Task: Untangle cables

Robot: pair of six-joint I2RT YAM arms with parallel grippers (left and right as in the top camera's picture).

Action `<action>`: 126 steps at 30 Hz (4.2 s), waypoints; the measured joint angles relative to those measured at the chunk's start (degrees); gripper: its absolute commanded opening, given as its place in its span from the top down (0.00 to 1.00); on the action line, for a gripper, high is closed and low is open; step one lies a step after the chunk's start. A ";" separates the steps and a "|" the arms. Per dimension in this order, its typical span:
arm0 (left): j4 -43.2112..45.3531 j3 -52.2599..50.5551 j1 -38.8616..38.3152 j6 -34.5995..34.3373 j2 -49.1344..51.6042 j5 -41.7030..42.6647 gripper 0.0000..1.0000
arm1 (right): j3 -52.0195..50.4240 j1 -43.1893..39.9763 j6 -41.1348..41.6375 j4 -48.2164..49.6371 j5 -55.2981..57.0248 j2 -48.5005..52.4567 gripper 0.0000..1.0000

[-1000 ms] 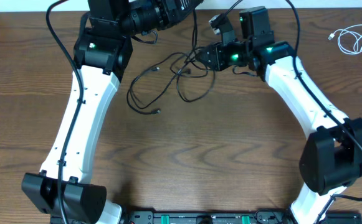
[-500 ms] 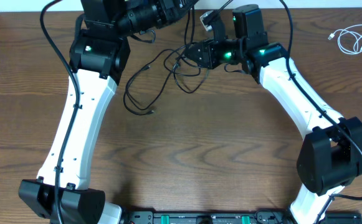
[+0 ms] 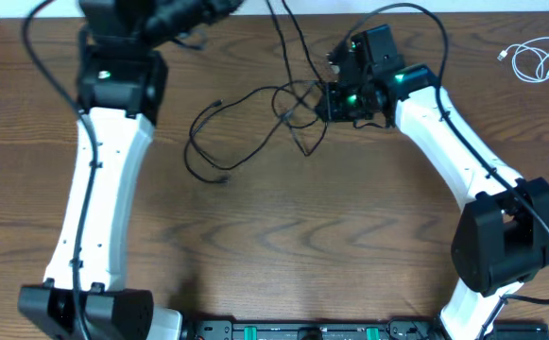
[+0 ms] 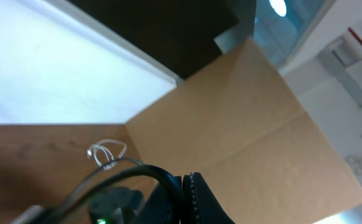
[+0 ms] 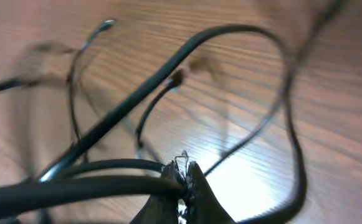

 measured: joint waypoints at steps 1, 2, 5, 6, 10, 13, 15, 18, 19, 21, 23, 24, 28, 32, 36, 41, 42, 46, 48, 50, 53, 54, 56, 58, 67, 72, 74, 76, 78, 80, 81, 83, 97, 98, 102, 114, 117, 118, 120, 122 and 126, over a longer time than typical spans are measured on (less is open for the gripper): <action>-0.02 -0.07 1.05 -0.11 -0.37 0.24 0.93 | 0.02 -0.59 0.35 -0.76 0.39 0.00 0.99; 0.00 -0.09 2.08 -0.20 -0.76 0.39 0.93 | 0.07 -1.20 0.72 -1.46 0.83 -0.02 0.99; -0.04 -0.11 5.60 -0.74 -1.79 0.92 0.93 | 0.31 -2.58 1.11 -3.13 1.03 -0.07 0.99; 0.00 -0.11 6.78 -0.92 -1.99 0.98 0.93 | 0.35 -2.89 1.09 -3.82 1.05 -0.11 0.99; 0.07 -0.11 11.52 -2.32 -2.40 1.75 0.93 | 0.39 -3.93 1.01 -6.51 1.77 -0.11 0.99; 1.03 -0.11 13.94 -3.13 -2.47 2.16 0.93 | 0.39 -4.63 1.11 -8.87 4.70 -0.11 0.99; 1.75 -0.11 15.30 -3.63 -2.73 2.19 0.93 | 0.35 -5.35 1.11 -10.08 6.99 -0.11 0.99; 2.43 -0.11 17.20 -4.04 -3.72 2.05 0.93 | -1.03 -7.50 1.14 -10.40 9.79 -0.11 0.99; 2.62 -0.11 17.79 -4.13 -4.24 1.97 0.93 | -1.60 -8.22 1.14 -10.29 10.43 -0.11 0.99; 2.64 -0.11 18.69 -4.17 -5.09 2.01 0.93 | -3.28 -9.86 1.11 -9.31 11.39 -0.11 0.99; 2.91 -0.11 19.74 -4.15 -6.03 1.95 0.93 | -5.09 -11.34 1.09 -8.20 12.11 -0.09 0.98; 3.19 -0.11 20.41 -4.13 -6.40 1.81 0.93 | -5.99 -12.07 1.03 -7.91 12.57 -0.09 0.99; 3.52 -0.07 24.20 -4.13 -7.43 0.83 0.93 | -8.22 -15.45 -0.20 -7.56 13.81 0.31 0.98; 3.48 -0.07 26.56 -4.15 -7.45 0.39 0.93 | -8.26 -17.05 -2.84 -6.75 13.68 0.31 0.99; 3.45 -0.07 26.53 -4.15 -7.45 0.42 0.93 | -8.28 -17.03 -6.60 -4.59 9.18 0.31 0.91; 3.63 -0.07 24.17 -4.15 -7.45 0.44 0.93 | -8.28 -15.61 -13.57 1.42 -6.14 0.31 0.75; 4.13 -0.07 23.56 -4.17 -7.45 0.46 0.93 | -8.26 -14.99 -14.14 2.45 -8.37 0.28 0.73; 9.60 -0.04 21.14 -4.61 -7.45 0.33 0.93 | -8.24 -10.84 -14.69 7.43 -14.73 0.22 0.61; 13.00 -0.02 20.52 -5.81 -7.45 -0.02 0.93 | -8.24 -7.82 -13.86 9.35 -15.80 0.22 0.56; 16.26 0.04 20.35 -7.39 -7.61 -0.66 0.93 | -8.24 -5.16 -12.98 10.97 -15.65 0.22 0.52; 18.95 0.20 20.37 -9.46 -8.39 -1.18 0.93 | -8.24 -1.33 -10.88 13.84 -14.47 0.22 0.45; 19.06 0.42 20.37 -10.01 -8.92 -1.29 0.93 | -8.24 -0.31 -9.94 14.84 -13.88 0.22 0.44; 19.17 1.53 20.37 -10.49 -9.99 -1.42 0.93 | -8.24 0.90 -8.37 16.24 -12.79 0.22 0.43; 19.26 3.06 20.37 -10.60 -11.47 -1.53 0.93 | -8.24 1.90 -5.95 18.29 -11.67 0.22 0.42; 13.09 6.62 20.33 -8.61 -20.06 -0.46 0.93 | -8.07 8.74 8.90 30.03 -6.08 1.14 0.39; 8.04 6.69 20.33 -5.46 -19.39 -0.42 0.93 | -7.82 13.35 16.24 32.37 -3.56 6.62 0.38; 6.38 6.51 20.35 -3.96 -18.34 -0.42 0.93 | -7.85 14.38 18.43 32.79 -2.84 9.60 0.37; 5.03 6.38 20.35 -2.69 -17.73 -0.44 0.93 | -7.87 14.56 19.63 33.44 -2.58 11.23 0.34; 3.93 6.36 20.35 -1.88 -17.53 -0.46 0.93 | -7.87 14.49 20.79 34.56 -2.29 12.26 0.32; 3.08 6.36 20.35 -0.94 -17.64 -0.46 0.93 | -7.89 14.47 21.97 36.30 -2.08 12.76 0.30; 2.62 6.36 20.33 -0.52 -17.75 -0.46 0.93 | -7.89 14.47 22.82 38.05 -1.99 12.90 0.30; 1.70 6.36 20.35 0.28 -17.86 -0.44 0.93 | -7.87 14.51 23.54 40.37 -1.79 13.00 0.30; -1.81 6.36 20.35 2.75 -17.77 -0.46 0.93 | -7.89 16.11 33.33 55.28 -0.44 21.90 0.81; -2.86 6.36 20.35 3.23 -17.77 -0.44 0.93 | -7.89 16.11 33.75 55.30 -0.42 22.01 0.85; -8.61 6.34 20.35 6.14 -17.75 -0.94 0.93 | -7.87 15.50 33.05 53.79 -0.48 21.84 0.99; -30.38 6.32 20.33 21.49 -13.64 -12.50 0.93 | -8.15 4.31 16.55 21.92 1.05 -0.13 0.99; -33.86 6.32 20.35 25.24 -11.43 -17.59 0.93 | -8.07 0.15 11.76 13.97 2.51 -8.61 0.99; -34.47 6.32 20.35 26.29 -10.71 -19.26 0.93 | -8.07 -1.73 10.12 11.28 3.58 -11.45 0.99; -35.23 6.32 20.35 28.35 -9.49 -22.75 0.93 | -8.07 -5.42 7.52 7.58 5.25 -15.98 0.99; -35.52 6.32 20.33 30.80 -8.33 -27.67 0.93 | -8.07 -8.94 5.16 4.68 6.54 -19.23 0.99; -35.58 6.32 20.35 34.12 -7.80 -35.91 0.93 | -8.07 -14.27 2.51 1.42 10.71 -23.80 0.99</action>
